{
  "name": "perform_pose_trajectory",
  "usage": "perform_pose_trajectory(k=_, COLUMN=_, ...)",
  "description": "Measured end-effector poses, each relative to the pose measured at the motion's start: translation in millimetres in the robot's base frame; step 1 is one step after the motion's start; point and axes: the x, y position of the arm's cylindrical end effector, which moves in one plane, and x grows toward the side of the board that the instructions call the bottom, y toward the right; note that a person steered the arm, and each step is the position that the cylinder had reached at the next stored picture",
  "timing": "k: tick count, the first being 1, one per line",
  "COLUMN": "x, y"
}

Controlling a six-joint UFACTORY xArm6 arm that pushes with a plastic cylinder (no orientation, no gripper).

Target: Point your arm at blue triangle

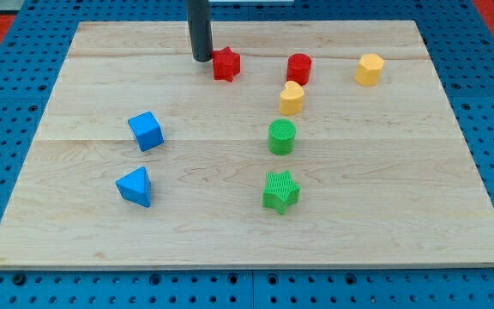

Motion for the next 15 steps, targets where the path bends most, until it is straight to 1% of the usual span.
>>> perform_pose_trajectory(k=1, x=5, y=-31)
perform_pose_trajectory(k=2, x=19, y=-79)
perform_pose_trajectory(k=3, x=55, y=-120)
perform_pose_trajectory(k=4, x=100, y=-133)
perform_pose_trajectory(k=5, x=104, y=-149)
perform_pose_trajectory(k=11, x=105, y=-194)
perform_pose_trajectory(k=12, x=120, y=-208)
perform_pose_trajectory(k=13, x=160, y=-206)
perform_pose_trajectory(k=14, x=198, y=-175)
perform_pose_trajectory(k=15, x=230, y=-164)
